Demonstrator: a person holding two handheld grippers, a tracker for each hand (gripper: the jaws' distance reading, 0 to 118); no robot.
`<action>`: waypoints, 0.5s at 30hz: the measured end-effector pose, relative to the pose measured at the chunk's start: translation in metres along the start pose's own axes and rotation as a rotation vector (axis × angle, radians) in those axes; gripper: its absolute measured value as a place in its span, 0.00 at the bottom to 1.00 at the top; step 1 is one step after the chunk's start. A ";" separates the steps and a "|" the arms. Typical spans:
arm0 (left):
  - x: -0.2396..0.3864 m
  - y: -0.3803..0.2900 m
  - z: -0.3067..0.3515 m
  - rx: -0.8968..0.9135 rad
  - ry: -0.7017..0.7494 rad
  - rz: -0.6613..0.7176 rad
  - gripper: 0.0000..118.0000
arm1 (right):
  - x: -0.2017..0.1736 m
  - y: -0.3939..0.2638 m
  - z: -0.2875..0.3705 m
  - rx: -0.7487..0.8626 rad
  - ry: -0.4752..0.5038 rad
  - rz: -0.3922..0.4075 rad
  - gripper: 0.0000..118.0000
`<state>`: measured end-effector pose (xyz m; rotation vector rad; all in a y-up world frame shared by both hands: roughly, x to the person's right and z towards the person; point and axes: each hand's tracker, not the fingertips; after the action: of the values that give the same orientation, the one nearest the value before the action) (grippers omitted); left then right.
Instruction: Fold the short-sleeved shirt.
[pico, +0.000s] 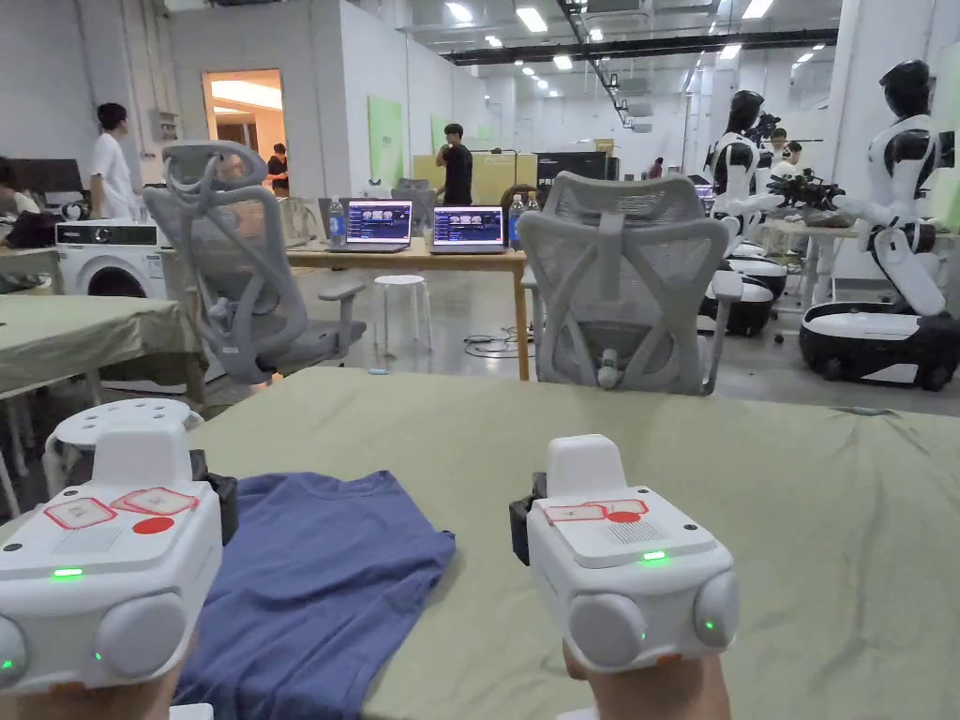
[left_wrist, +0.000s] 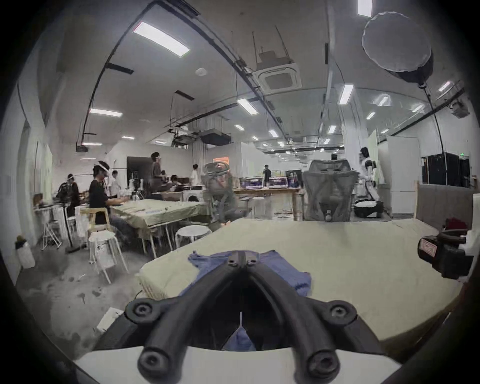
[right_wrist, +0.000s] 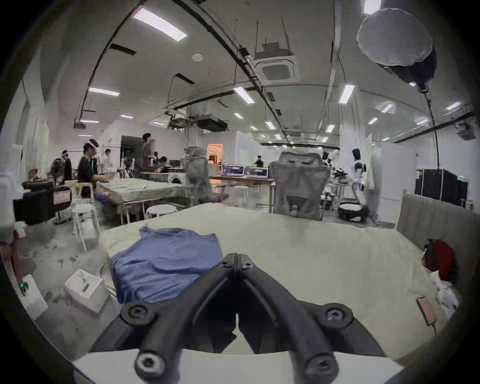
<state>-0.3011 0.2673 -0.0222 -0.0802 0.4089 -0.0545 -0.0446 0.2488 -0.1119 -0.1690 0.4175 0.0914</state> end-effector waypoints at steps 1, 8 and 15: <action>0.003 -0.001 -0.007 -0.015 -0.003 -0.009 0.00 | 0.003 -0.002 -0.005 -0.010 0.000 0.001 0.00; 0.024 -0.011 -0.082 -0.152 -0.031 -0.025 0.00 | 0.017 0.001 -0.075 -0.087 0.027 -0.003 0.00; 0.035 -0.034 -0.188 -0.299 -0.041 -0.029 0.00 | 0.021 0.003 -0.179 -0.151 0.053 -0.019 0.00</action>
<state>-0.3453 0.2180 -0.2053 -0.3817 0.3723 -0.0201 -0.0968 0.2206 -0.2817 -0.3249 0.4623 0.1000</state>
